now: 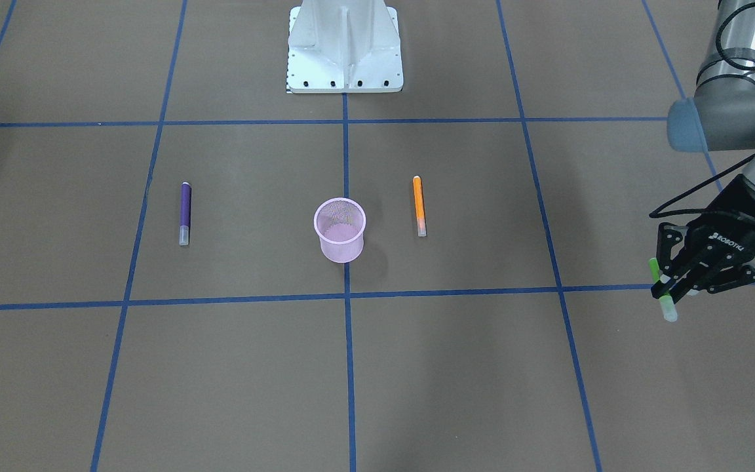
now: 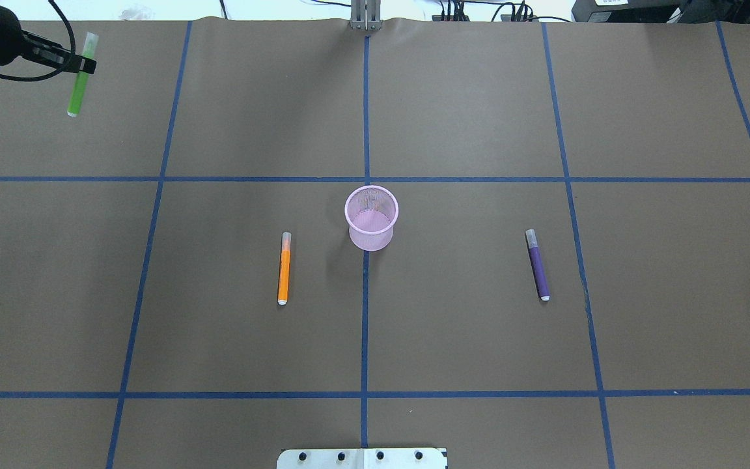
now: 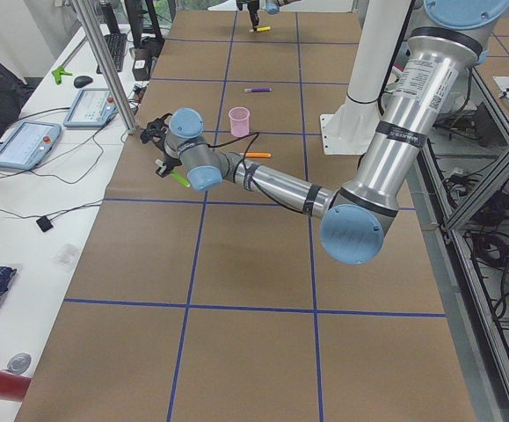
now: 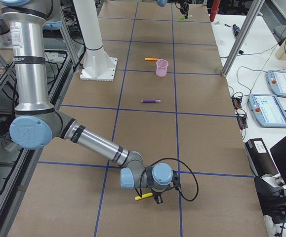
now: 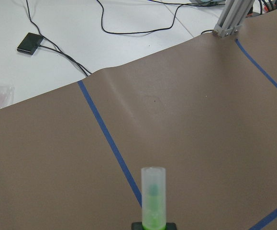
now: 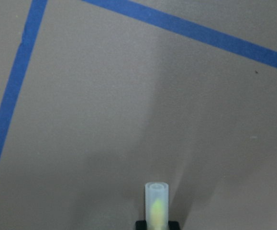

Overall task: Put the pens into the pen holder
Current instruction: 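Carry the green marker with the left gripper over the pink cup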

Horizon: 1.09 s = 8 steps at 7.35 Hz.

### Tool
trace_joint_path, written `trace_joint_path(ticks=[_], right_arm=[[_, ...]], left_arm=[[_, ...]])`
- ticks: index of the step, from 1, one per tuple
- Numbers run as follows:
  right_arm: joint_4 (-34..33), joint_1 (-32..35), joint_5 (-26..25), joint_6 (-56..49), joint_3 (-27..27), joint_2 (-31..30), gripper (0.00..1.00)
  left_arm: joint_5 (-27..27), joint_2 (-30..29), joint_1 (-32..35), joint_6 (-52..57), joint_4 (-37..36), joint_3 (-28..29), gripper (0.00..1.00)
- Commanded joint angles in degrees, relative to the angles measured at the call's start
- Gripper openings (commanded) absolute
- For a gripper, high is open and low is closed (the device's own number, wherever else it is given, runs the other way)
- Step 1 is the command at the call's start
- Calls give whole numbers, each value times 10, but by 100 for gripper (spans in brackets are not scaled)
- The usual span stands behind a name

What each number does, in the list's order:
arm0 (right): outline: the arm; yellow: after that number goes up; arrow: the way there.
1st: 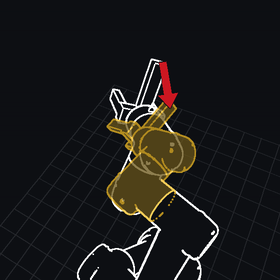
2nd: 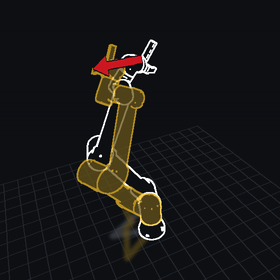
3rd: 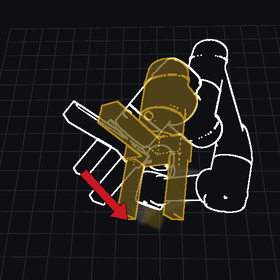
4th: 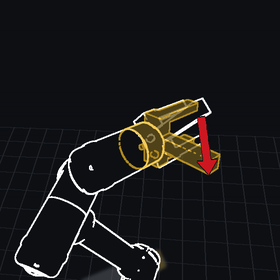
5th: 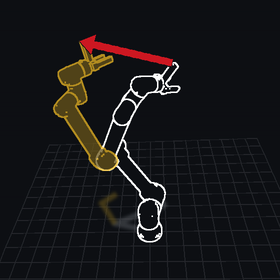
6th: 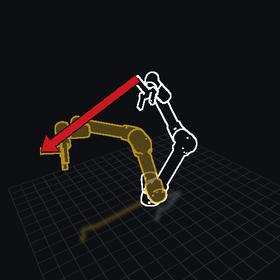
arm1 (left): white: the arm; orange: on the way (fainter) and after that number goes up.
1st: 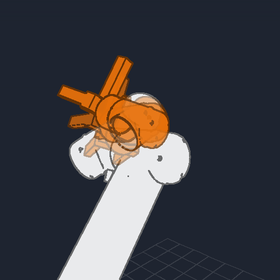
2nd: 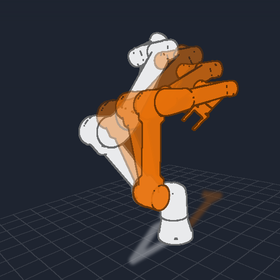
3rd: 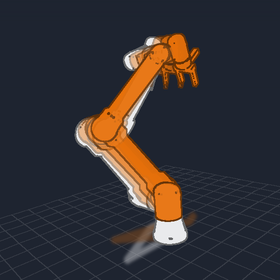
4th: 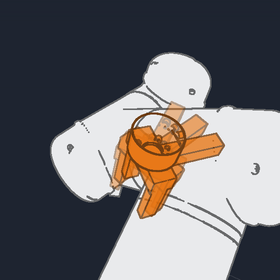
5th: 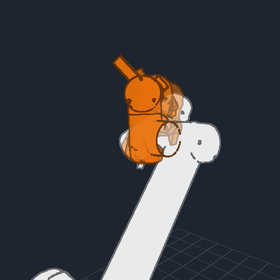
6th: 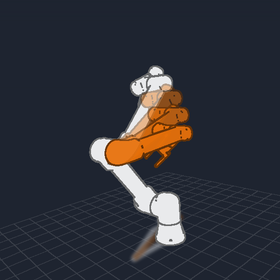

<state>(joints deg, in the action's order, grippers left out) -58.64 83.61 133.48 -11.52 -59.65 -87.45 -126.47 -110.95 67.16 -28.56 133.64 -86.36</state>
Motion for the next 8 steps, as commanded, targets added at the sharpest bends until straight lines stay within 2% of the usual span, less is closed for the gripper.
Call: trace_joint_path(ticks=[1,3,4,6,8], right_arm=[[-1,1,3,52,-39,8,0],[2,2,17,158,-115,6,0],[1,2,16,184,-147,8,0],[3,2,11,203,-178,21,0],[3,2,14,209,-184,35,0]], left_arm=[[1,-5,0,0,0,0,0],[37,-25,-6,-24,18,-8,0],[54,-27,-34,-68,75,-8,0],[179,-35,-131,-177,167,-11,0],[308,-49,-228,-234,210,-23,0]])
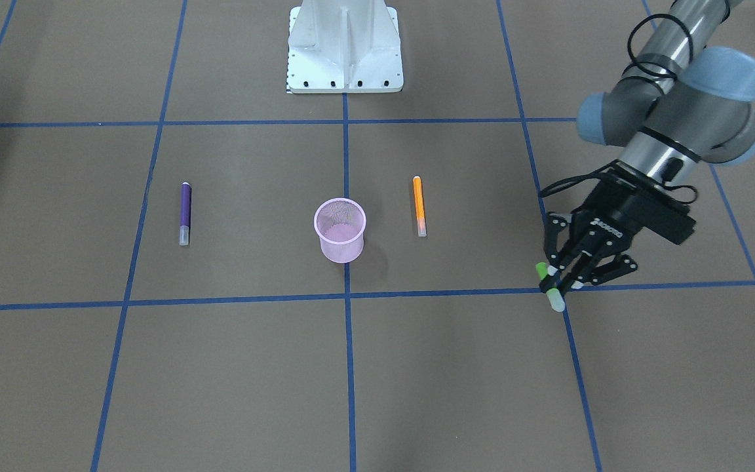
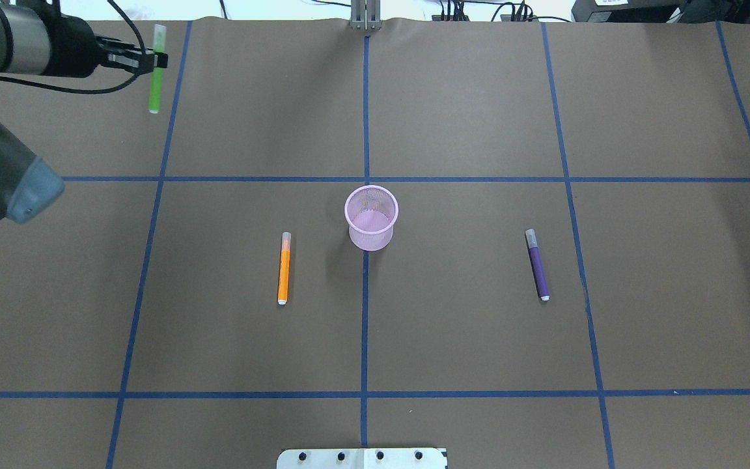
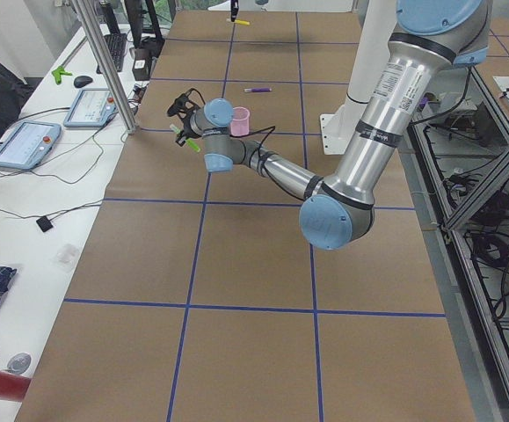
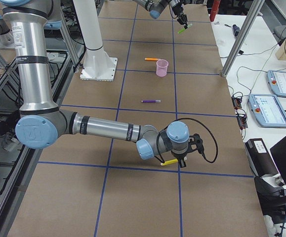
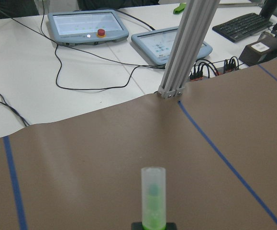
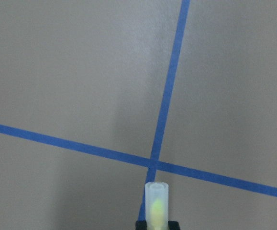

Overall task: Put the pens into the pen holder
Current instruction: 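Carry the green marker with the left gripper over the pink cup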

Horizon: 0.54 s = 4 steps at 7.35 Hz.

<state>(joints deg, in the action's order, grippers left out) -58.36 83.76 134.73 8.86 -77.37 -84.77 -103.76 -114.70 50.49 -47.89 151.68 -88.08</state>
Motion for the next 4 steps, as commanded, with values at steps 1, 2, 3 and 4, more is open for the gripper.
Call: trace_joint_path(ticks=[1,2,3,4], right_arm=[[0,-1,3,5,-16,10,0],[0,-1,4,6,-20,17,0],[0,-1,4,9,-25,21,0],[0,-1,4,26,-28,27,0]], left_arm=[[115,-31,-92,-62,34,-4,0],[129,-55,-113,-73,46,-2,0],[149,-68,-129,-77,63,-2,0],[185,-78,-157,-94,99,5,0]])
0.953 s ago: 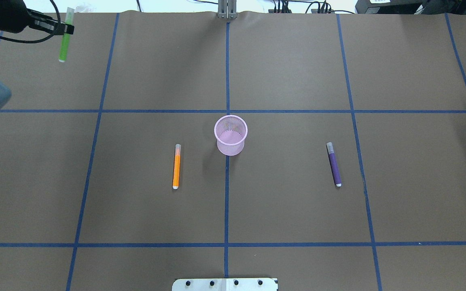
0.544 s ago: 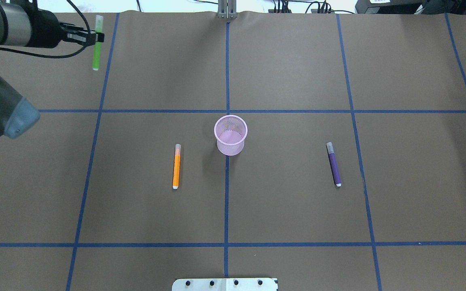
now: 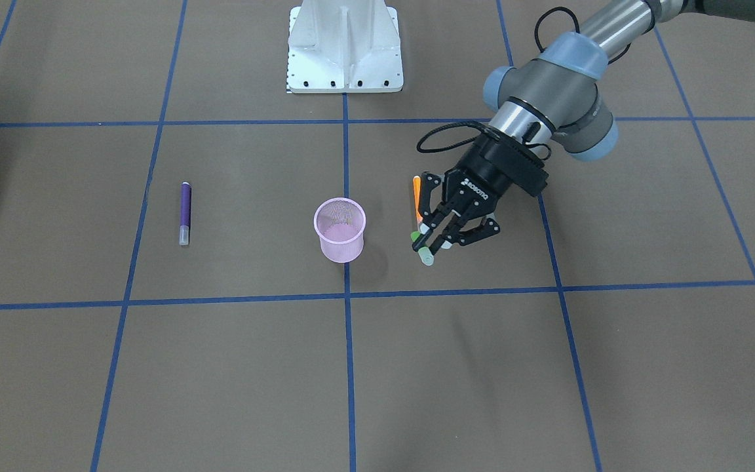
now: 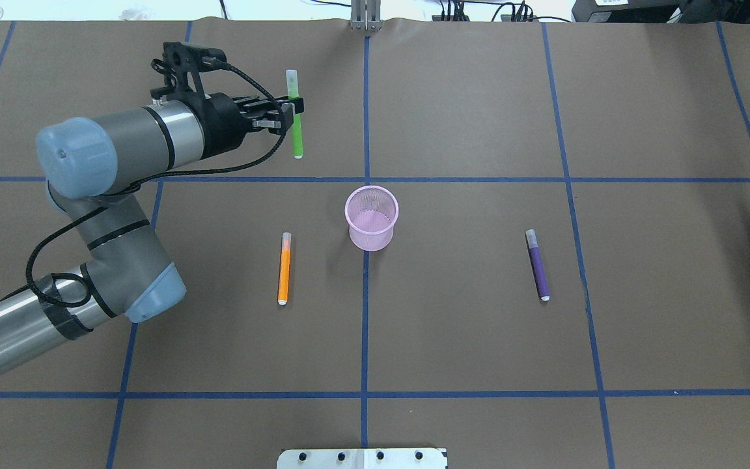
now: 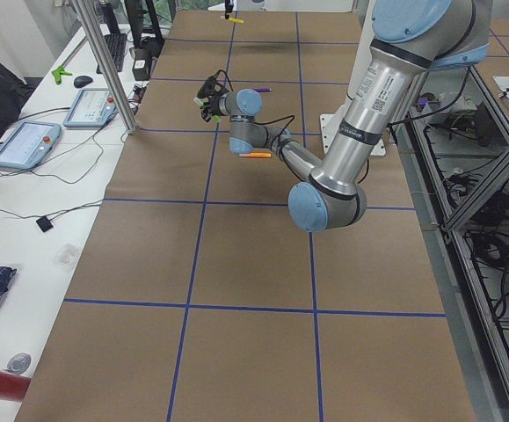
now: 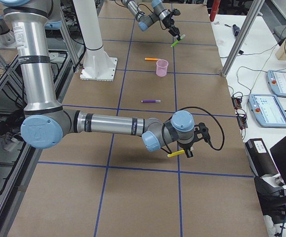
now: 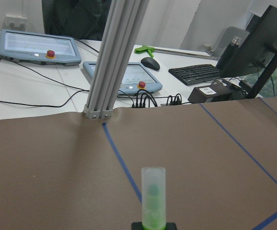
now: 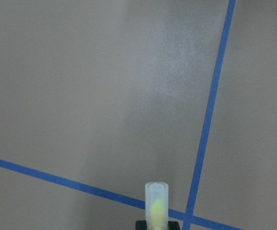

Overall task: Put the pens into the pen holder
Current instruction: 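Carry the green marker with the left gripper over the pink cup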

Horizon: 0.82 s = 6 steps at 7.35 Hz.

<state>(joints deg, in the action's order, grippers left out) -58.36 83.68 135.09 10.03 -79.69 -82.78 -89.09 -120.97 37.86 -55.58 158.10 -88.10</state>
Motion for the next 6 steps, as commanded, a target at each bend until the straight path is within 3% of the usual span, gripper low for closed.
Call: trace_joint_path(ticks=[1,4,6], right_arm=[[0,-1,2,18,-9,11,0],[-1,-1,9,19,-9,25,0],[-1,-2,11,22,-10,27,0]], left_arm=[[40,-23,-43,-16,47,29,0],[16,-95,-61,-7,68,109,0],[16,-95,-62,-4,68,121,0]])
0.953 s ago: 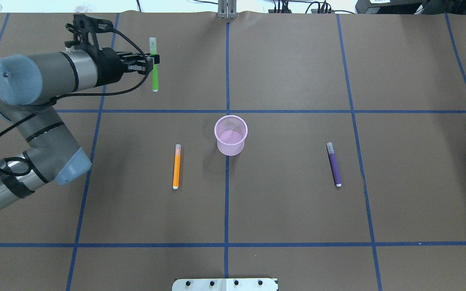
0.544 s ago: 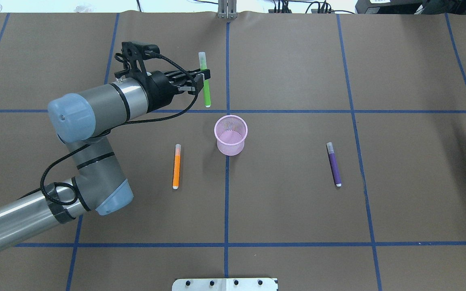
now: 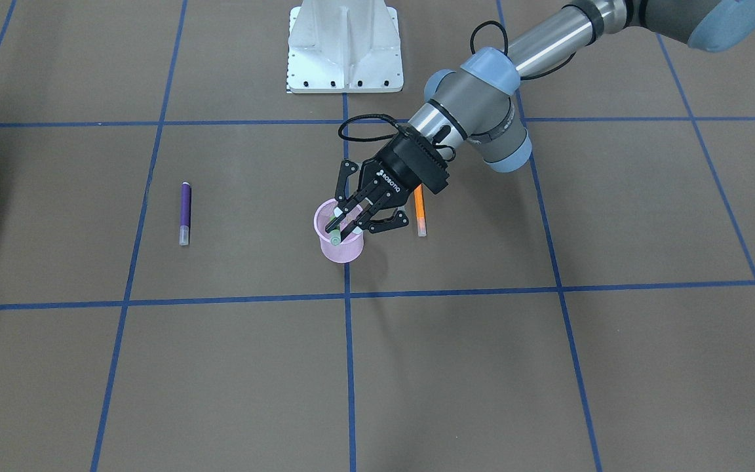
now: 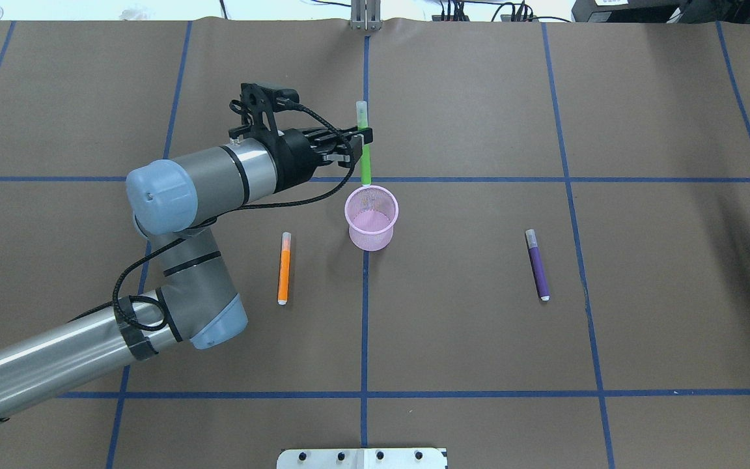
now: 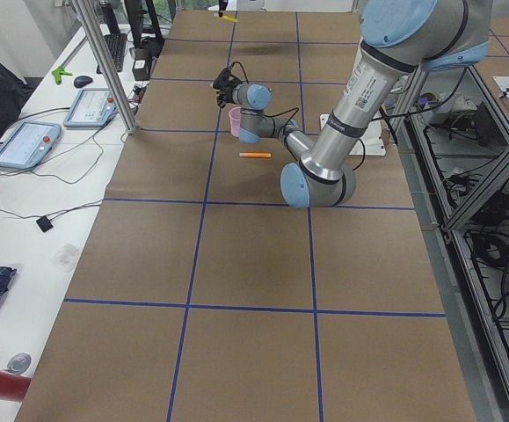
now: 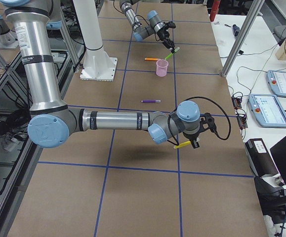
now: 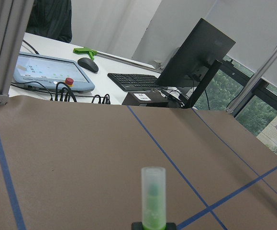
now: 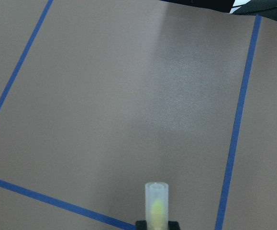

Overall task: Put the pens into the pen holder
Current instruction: 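Carry the green marker with the left gripper over the pink cup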

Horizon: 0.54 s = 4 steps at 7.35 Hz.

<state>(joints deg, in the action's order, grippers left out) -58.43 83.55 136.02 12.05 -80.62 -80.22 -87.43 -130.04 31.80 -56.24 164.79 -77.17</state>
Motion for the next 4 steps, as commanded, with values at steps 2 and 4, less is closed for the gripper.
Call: trace_joint_path(ticks=[2,4], right_arm=[[0,-1,6,6,0,5,0],[1,-1,13,6,-4,5,0]], left_arm=[[-1,0,-12,13,1,17,0],[0,1,-18,13,2,25,0]])
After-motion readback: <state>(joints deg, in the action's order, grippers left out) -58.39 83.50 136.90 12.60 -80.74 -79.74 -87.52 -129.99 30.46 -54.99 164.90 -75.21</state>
